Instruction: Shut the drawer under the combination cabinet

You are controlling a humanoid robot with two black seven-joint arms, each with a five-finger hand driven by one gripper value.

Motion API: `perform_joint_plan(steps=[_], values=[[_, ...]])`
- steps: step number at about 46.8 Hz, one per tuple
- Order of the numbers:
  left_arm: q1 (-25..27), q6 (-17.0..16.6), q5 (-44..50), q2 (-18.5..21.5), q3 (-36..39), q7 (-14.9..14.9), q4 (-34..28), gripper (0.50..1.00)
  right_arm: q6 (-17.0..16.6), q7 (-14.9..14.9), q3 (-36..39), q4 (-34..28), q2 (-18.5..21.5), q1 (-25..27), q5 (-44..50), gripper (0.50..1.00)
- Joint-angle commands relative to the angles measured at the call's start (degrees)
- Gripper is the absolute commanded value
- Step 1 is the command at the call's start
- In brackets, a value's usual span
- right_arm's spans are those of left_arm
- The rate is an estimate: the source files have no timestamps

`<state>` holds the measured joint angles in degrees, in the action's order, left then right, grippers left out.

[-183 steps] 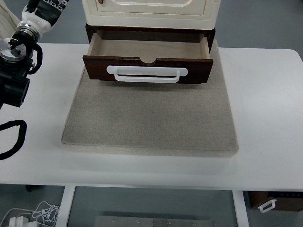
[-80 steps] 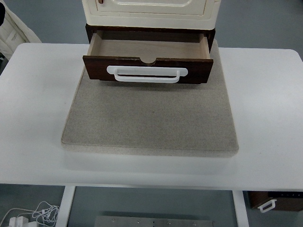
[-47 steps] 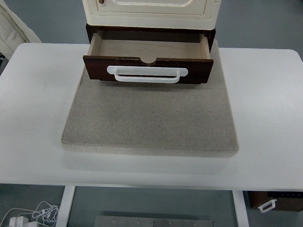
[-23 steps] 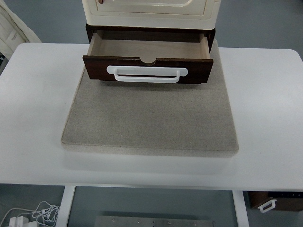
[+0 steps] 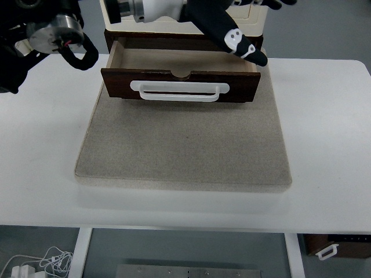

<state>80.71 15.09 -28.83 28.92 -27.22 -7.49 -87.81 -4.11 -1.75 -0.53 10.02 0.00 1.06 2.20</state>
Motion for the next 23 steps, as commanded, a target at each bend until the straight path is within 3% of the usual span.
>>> perform_joint_plan(steps=[1,14,23], values=[[0.0,0.6,-0.3,-1.4,2.6,-0.9,-0.1,0.996,0.0,0.0,0.0,0.0,0.0,0.0,0.0,0.952],[-0.2,1.7,-3.0,-4.7,8.4,-3.2,-0.8,0.996,0.1,0.0,0.0,0.0,0.0,0.0,0.0,0.952],[-0.2,6.8,-3.1,-4.7,9.8,-10.4,-0.9,0.996,0.0,0.0,0.0,0.0,0.0,0.0,0.0,0.952]])
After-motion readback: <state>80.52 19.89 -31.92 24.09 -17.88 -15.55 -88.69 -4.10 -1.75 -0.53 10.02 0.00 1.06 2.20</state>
